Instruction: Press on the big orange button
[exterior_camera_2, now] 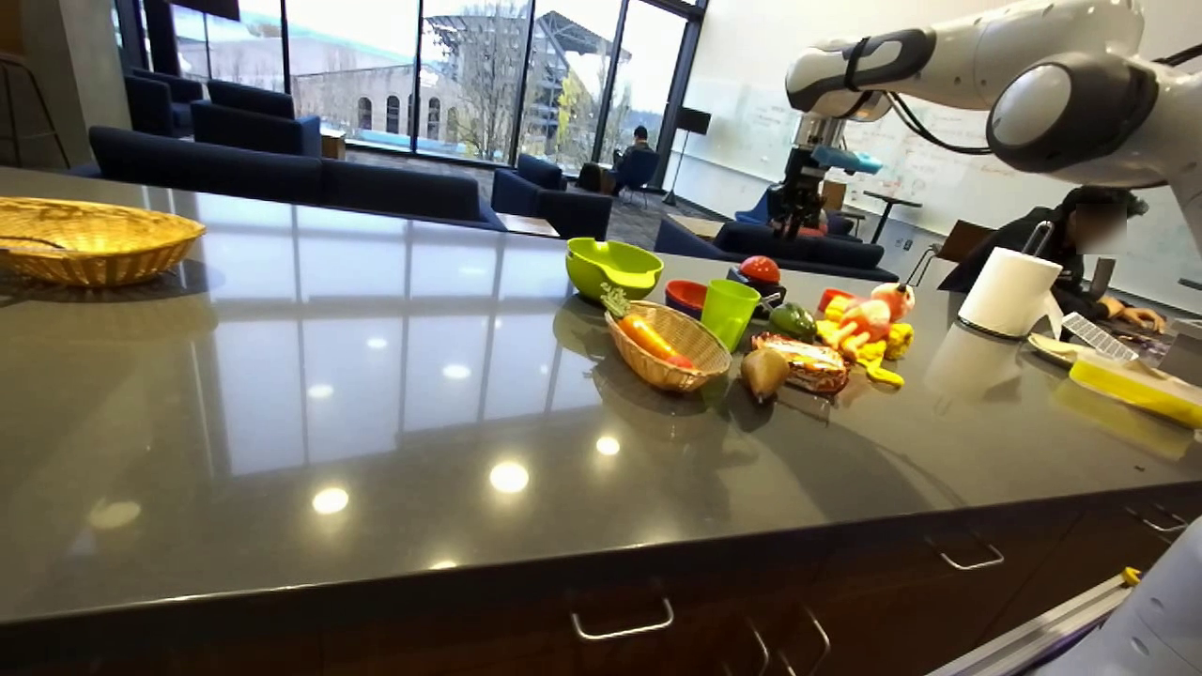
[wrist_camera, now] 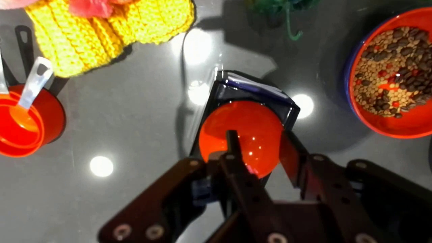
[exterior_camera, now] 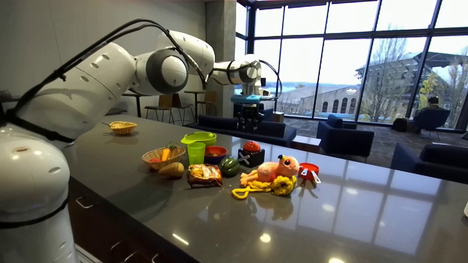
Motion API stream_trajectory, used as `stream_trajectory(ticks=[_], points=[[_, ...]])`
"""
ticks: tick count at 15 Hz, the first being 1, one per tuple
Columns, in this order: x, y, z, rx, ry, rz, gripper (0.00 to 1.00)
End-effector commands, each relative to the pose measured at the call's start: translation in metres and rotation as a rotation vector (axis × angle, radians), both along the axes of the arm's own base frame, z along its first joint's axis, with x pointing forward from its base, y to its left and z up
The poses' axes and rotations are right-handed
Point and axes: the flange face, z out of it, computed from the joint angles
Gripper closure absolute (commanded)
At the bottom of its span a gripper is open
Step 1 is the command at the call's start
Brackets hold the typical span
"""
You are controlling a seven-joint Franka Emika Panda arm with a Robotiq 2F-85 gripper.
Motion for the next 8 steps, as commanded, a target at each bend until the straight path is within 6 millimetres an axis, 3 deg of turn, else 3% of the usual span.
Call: stream_trajectory(ticks=[1, 2, 8], points=[[0.017, -0.001, -0.001, 0.009, -0.056, -0.018, 0.94], [0.020, -0.002, -0.004, 0.006, -0.065, -0.021, 1.00], [0.033, -0.008, -0.043, 0.002, -0.061, -0.065, 1.00]])
